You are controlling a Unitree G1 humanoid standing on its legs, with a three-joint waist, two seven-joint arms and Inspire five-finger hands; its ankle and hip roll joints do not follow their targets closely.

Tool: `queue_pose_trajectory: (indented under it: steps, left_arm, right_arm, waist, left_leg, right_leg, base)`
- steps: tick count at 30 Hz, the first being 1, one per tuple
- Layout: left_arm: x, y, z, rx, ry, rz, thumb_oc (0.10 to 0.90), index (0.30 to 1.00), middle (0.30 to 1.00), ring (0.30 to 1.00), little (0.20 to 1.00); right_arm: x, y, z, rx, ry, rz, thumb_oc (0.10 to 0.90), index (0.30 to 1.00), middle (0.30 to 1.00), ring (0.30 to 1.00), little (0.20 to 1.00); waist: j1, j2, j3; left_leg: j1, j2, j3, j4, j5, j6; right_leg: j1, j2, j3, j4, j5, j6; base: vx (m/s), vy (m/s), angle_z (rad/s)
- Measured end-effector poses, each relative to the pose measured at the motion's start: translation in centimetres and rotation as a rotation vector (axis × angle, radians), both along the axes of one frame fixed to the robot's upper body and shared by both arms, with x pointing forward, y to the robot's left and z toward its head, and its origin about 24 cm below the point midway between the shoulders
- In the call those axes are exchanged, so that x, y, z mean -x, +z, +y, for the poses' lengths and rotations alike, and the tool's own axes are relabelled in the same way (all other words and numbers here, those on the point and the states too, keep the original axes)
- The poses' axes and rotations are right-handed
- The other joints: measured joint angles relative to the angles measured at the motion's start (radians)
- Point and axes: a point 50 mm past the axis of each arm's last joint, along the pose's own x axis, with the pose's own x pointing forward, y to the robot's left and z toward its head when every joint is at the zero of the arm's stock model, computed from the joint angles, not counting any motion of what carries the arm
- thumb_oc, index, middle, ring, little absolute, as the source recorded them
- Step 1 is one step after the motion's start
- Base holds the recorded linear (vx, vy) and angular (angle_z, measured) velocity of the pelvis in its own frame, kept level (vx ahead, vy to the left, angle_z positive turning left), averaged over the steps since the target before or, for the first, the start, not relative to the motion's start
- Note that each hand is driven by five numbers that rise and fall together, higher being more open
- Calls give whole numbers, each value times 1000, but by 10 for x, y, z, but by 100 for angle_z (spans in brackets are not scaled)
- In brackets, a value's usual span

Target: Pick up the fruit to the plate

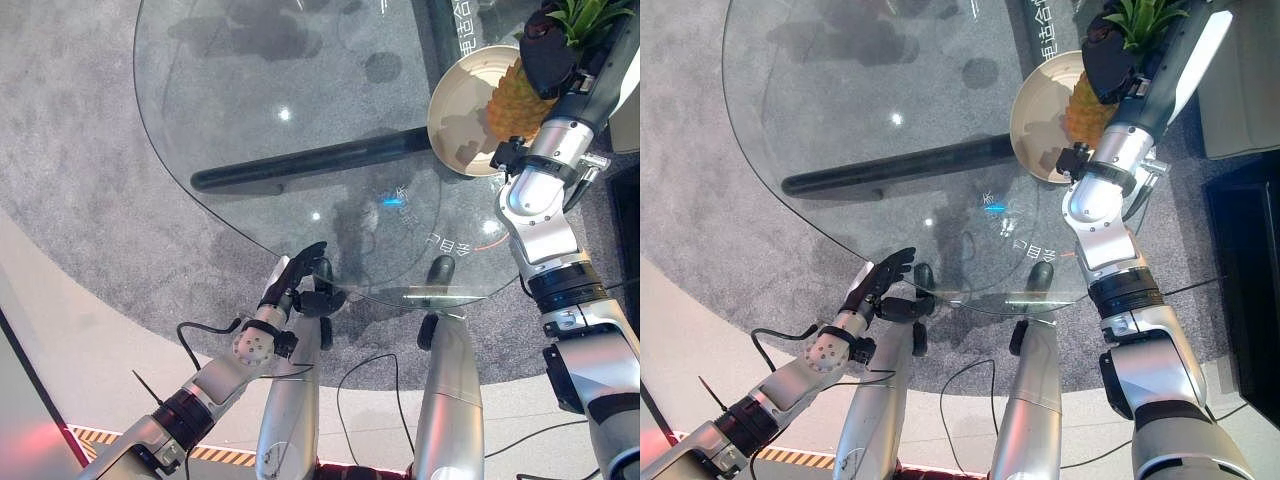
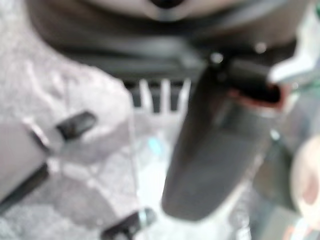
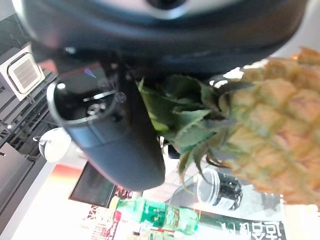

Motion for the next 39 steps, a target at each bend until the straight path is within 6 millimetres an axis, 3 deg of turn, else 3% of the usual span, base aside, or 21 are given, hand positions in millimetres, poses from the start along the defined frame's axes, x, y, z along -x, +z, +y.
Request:
queue_pose_trajectory:
  steps: [12,21,39]
  left_arm:
    - [2,14,-5,36,-16,-76,800,900,900,900,900]
    - [2,20,0,37,0,-114,800,900,900,900,900]
    - [-1,30,-1,51,27,-174,800,900,900,900,900]
  right_arm:
    - [5,22,2,-21,-22,-108,100,300,300,300,200]
    - [8,31,5,5,-30,-172,100,300,300,300,200]
    - [6,50,-9,4,-87,-256,103,302,302,302,203]
  waist:
    - [36,4,-2]
    - [37,5,-3]
    - [37,16,-10]
  left_leg:
    - [-72,0,-3,-3,9,-2]
    - [-105,0,-7,-3,15,-5]
    - [-136,-2,-32,-60,64,-14]
  right_leg:
    - [-74,0,0,4,1,-2]
    - [-105,0,-2,6,3,-4]
    - [-139,0,-26,-11,10,-10]
  base:
    - [1,-3,0]
    - [-26,-13,0]
    - [-13,-2,2]
